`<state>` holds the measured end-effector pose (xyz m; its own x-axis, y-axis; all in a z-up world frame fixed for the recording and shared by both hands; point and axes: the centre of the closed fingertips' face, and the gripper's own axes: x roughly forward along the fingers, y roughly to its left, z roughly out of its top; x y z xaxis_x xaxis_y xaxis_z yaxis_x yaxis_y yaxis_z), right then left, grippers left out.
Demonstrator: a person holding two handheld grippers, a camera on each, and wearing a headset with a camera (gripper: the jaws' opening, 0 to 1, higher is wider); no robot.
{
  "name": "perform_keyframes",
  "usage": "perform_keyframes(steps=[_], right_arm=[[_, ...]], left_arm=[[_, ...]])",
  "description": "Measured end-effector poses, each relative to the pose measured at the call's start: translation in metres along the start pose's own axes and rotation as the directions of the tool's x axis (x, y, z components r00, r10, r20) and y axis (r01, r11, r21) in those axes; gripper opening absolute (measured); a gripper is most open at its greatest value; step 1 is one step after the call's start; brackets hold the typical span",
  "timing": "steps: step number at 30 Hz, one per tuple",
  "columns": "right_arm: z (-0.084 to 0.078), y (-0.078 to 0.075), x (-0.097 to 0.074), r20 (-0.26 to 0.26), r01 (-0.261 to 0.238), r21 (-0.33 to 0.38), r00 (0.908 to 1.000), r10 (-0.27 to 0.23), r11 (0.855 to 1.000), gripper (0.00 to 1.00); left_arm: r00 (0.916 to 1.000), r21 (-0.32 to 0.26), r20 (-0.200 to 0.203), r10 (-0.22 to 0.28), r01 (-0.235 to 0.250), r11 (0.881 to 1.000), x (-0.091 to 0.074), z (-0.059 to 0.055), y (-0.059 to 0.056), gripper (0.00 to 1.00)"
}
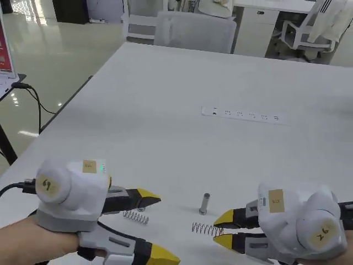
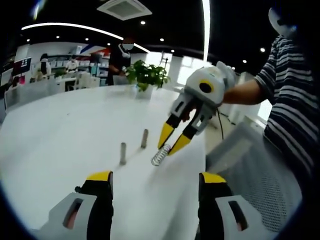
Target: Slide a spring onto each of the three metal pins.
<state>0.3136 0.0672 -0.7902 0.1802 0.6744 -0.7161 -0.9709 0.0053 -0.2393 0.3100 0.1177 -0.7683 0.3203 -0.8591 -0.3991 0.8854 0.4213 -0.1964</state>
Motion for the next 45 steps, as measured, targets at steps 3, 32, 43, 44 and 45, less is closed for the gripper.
perform_keyframes(steps=[3,32,43,44,45], right_arm=[[0.002,0.003,-0.001,0.007,-0.008,-0.007,0.9999,0.008,1.000,0.07],[0.003,0.009,-0.004,0.034,-0.029,-0.006,0.9990,0.029,1.000,0.07],[0.000,0.009,-0.003,0.036,-0.032,0.002,0.9989,0.032,0.999,0.07],[0.002,0.009,-0.004,0.040,-0.032,0.005,0.9987,0.032,0.999,0.07],[0.002,0.009,-0.004,0.040,-0.033,0.005,0.9987,0.032,0.999,0.07]], left_arm=[[0.9994,0.017,-0.017,-0.030,0.031,0.999,0.010,0.001,-0.005,0.51],[0.9933,0.100,-0.029,-0.112,0.114,0.988,0.044,0.004,-0.017,0.05],[0.9919,0.105,-0.048,-0.118,0.122,0.987,0.048,0.002,-0.017,0.08],[0.9918,0.105,-0.047,-0.119,0.123,0.987,0.048,0.002,-0.017,0.08],[0.9918,0.107,-0.048,-0.118,0.123,0.987,0.048,0.002,-0.017,0.08]])
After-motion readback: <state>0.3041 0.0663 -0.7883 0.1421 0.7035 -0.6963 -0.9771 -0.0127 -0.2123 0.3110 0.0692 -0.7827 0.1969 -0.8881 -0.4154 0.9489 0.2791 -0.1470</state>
